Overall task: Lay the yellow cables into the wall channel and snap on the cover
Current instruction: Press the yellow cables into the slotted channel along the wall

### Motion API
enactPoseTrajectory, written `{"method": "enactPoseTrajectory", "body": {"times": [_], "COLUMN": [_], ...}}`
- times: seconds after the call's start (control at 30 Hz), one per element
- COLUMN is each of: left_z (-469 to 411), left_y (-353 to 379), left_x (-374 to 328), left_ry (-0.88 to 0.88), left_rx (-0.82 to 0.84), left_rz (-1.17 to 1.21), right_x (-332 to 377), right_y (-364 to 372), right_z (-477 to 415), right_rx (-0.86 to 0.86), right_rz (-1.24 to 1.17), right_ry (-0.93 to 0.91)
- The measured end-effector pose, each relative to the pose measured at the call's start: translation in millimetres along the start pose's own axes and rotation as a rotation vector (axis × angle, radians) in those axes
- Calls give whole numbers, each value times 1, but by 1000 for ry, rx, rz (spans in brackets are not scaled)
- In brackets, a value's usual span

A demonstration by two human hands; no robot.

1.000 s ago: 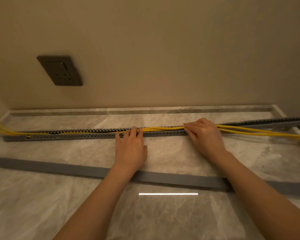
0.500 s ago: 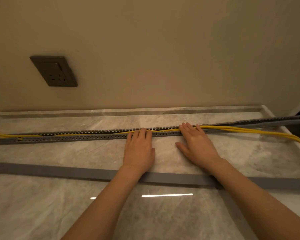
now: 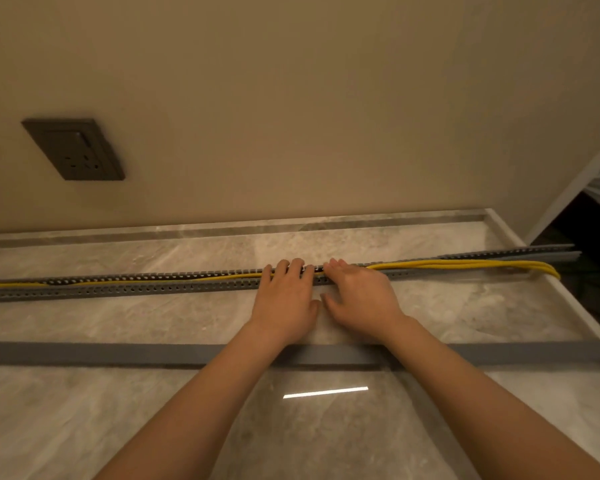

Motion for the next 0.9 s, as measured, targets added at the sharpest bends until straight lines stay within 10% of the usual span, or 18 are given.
{"method": "enactPoseTrajectory", "body": {"times": [0.53, 0.9], "left_z": [10, 10], "left_y": [16, 16], "left_x": [-25, -25], "left_ry": [-29, -33], "left_rx": [92, 73], "left_rz": [-130, -100], "right_x": [-14, -74], "right_y": [-4, -53], "right_z": [28, 50], "right_rx": [116, -238], "right_rz": [-277, 47], "right_ry": [-73, 59]}}
Point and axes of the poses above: each hand's wrist, its own z-axis away from the middle knuckle, its own y-axis out of the palm, x = y × z, the point moved 10 cm from there along -z, towards the middle knuckle, and after that the axes turned 7 degrees about -x, right-handed, at the moved point
